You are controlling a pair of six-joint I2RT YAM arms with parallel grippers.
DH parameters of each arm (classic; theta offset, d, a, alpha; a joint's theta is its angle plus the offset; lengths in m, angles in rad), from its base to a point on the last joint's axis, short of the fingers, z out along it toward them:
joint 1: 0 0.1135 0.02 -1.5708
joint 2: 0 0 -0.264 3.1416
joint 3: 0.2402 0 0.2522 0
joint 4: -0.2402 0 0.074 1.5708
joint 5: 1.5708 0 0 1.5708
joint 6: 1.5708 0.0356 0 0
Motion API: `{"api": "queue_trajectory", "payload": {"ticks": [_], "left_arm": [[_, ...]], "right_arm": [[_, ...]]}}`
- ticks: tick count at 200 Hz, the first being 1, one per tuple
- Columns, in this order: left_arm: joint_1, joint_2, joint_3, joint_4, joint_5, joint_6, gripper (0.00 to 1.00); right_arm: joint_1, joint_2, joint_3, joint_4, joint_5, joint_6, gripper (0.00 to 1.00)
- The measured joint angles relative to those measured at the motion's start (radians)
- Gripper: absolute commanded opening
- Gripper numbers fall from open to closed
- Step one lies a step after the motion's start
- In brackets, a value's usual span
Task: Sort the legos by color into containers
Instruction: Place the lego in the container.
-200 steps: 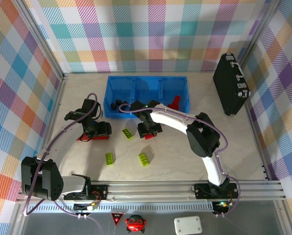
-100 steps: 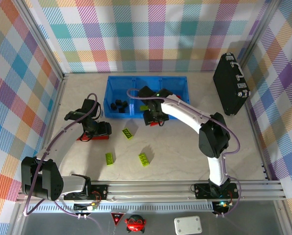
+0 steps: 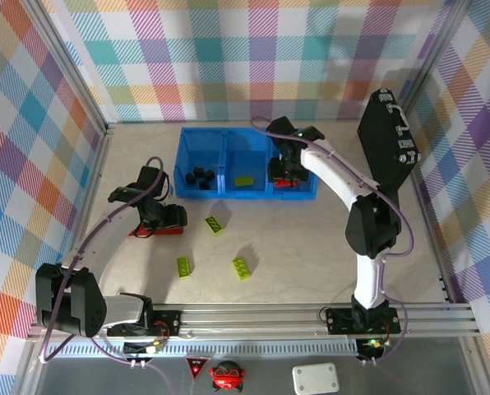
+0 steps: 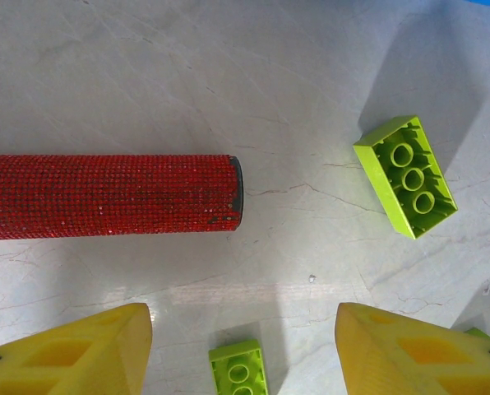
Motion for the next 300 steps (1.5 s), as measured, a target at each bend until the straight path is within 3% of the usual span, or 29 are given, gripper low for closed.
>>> {"api": "queue_trajectory", "payload": {"ticks": [58, 122, 211, 300], "left_arm": [[0.0, 0.0, 0.0, 0.0, -0.001, 0.0, 0.61], [0.0, 0.0, -0.001, 0.0, -0.001, 0.0, 0.61], [0.0, 0.0, -0.002, 0.0, -0.002, 0.0, 0.61], [0.0, 0.0, -0.008, 0.0, -0.01, 0.0, 0.61]], "right_arm": [[-0.105, 0.085, 0.138, 0.045, -0.112, 0.006, 0.64], [-0.157, 0.25, 0.253, 0.054, -0.168, 0.016, 0.64], [-0.184, 0.383, 0.335, 0.062, -0.225, 0.047, 0.63], [-0.19, 0.406, 0.335, 0.109, -0.235, 0.22, 0.61]]}}
